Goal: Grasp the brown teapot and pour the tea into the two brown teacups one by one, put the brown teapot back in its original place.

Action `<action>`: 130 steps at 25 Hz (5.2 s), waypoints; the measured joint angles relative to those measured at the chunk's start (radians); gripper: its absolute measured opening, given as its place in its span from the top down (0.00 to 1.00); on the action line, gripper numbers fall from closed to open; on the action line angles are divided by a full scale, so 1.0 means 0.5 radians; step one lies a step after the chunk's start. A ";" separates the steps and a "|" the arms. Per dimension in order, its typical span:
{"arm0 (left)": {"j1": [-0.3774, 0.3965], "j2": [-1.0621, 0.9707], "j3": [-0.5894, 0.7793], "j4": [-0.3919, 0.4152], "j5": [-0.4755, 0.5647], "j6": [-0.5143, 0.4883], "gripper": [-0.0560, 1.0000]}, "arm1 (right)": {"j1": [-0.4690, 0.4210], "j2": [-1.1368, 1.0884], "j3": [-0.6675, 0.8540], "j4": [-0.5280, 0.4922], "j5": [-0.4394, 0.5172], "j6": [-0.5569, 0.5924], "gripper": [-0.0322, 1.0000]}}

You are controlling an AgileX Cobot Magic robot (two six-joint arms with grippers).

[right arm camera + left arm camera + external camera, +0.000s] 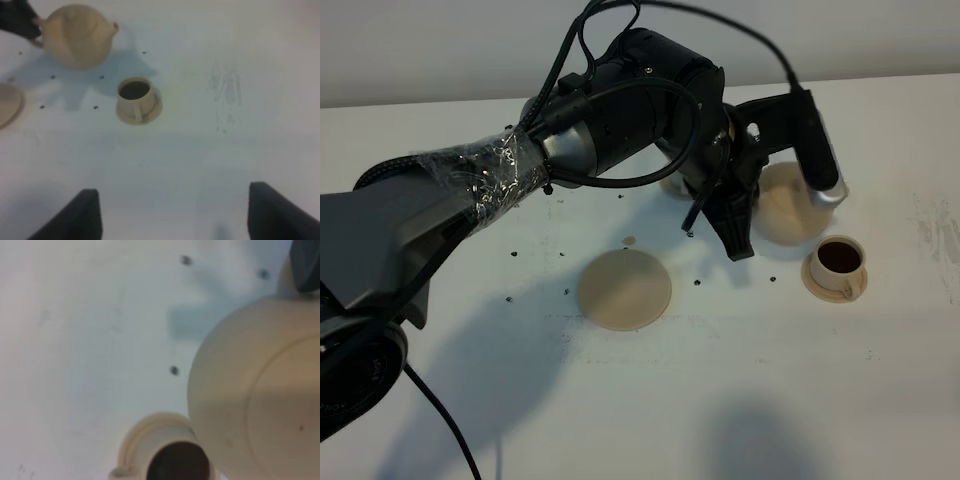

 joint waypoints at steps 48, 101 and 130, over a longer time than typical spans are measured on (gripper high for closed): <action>0.165 -0.195 0.342 0.036 -0.008 -0.590 0.86 | 0.000 0.000 0.000 0.000 0.000 0.000 0.39; 0.466 -0.687 1.835 -0.147 -0.983 -0.725 0.86 | 0.000 0.000 0.000 0.000 0.000 0.000 0.39; 0.466 -0.765 1.835 -0.284 -0.915 -0.731 0.75 | 0.000 0.000 0.000 0.000 0.000 0.000 0.39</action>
